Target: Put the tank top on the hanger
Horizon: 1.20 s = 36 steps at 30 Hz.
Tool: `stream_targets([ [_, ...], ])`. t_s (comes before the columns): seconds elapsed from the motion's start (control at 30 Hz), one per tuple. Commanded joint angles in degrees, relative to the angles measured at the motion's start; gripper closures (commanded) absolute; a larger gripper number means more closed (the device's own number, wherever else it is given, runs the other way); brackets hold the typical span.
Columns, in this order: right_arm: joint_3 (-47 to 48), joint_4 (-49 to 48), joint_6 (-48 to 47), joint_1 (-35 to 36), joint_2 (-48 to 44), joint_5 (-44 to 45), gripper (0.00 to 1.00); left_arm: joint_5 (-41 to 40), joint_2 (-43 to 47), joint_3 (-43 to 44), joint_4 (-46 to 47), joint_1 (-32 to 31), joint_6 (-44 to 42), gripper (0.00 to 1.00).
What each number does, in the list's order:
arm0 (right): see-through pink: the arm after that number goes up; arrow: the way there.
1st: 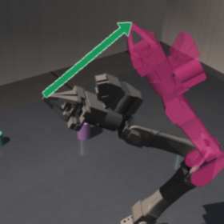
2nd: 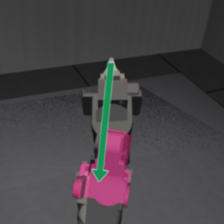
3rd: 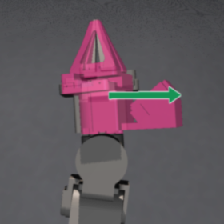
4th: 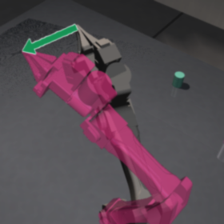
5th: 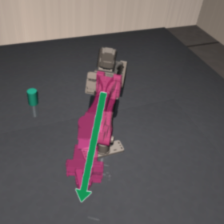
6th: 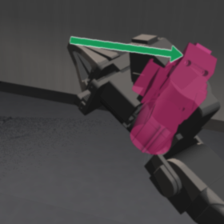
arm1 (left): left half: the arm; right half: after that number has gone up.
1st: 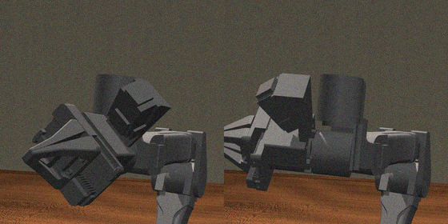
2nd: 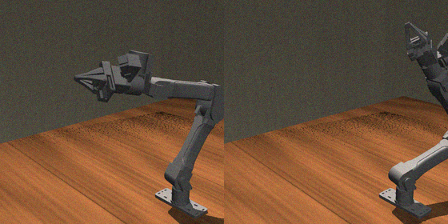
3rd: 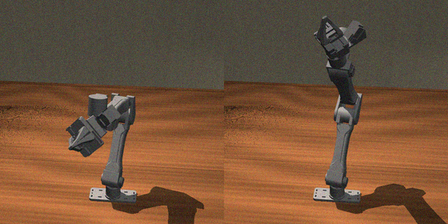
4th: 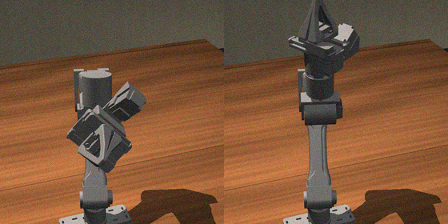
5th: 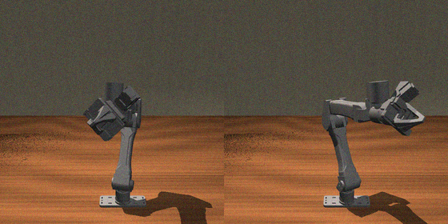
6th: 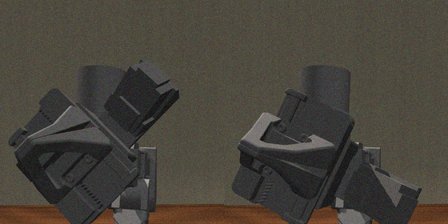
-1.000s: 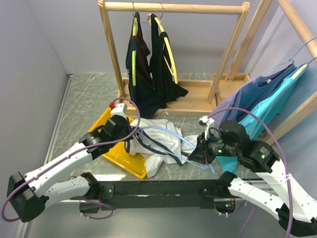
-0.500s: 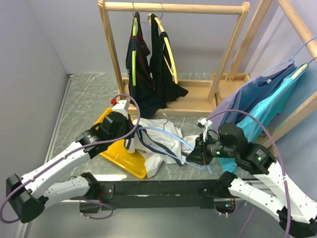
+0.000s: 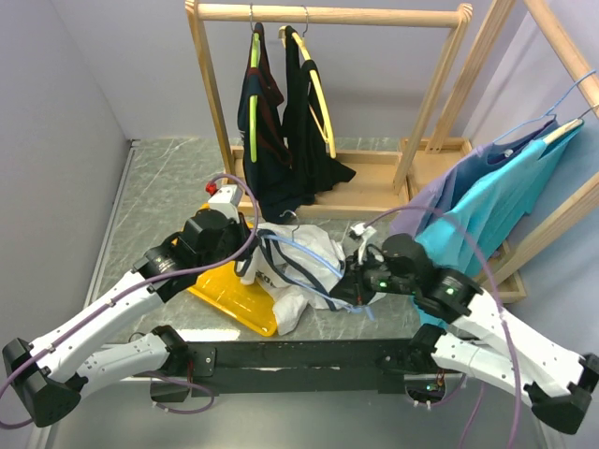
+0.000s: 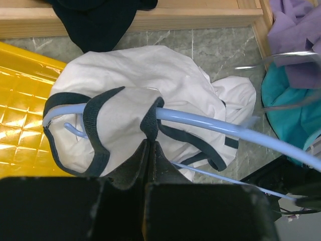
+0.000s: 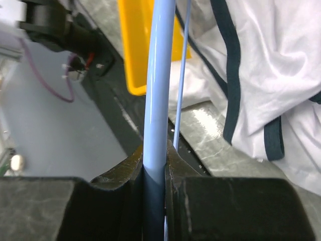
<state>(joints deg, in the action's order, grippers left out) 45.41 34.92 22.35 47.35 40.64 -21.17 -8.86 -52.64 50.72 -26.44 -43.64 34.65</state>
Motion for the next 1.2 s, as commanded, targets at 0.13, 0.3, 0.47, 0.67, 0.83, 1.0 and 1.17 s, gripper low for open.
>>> stream_targets([
  [0.13,-5.94,-19.44,-0.63,4.15,1.37,5.00,1.00,-1.59,0.53,2.37,-0.89,0.13,-1.61,0.94],
  [0.3,-7.44,-24.45,-1.69,5.21,1.80,7.02,1.00,-0.45,1.05,0.88,0.86,0.13,-1.87,0.86],
  [0.47,-8.23,-27.27,-1.96,5.64,4.26,6.49,1.00,0.16,2.89,0.43,3.14,0.13,-1.87,0.79],
  [0.67,-9.55,-29.29,-1.78,6.00,4.09,7.37,1.00,4.26,7.37,-0.44,6.56,0.13,-3.88,0.48],
  [0.83,-9.81,-29.38,-1.69,6.17,3.74,7.90,1.00,9.12,7.82,-2.73,10.88,0.13,-5.91,0.43],
  [1.0,-10.08,-29.20,-1.52,6.44,3.83,8.16,1.00,10.19,3.00,-3.35,17.55,-0.04,-6.71,0.37],
  [1.17,-10.08,-29.55,-1.34,6.87,4.53,8.16,1.00,7.04,-1.93,-2.38,21.07,-1.27,-7.32,0.34],
])
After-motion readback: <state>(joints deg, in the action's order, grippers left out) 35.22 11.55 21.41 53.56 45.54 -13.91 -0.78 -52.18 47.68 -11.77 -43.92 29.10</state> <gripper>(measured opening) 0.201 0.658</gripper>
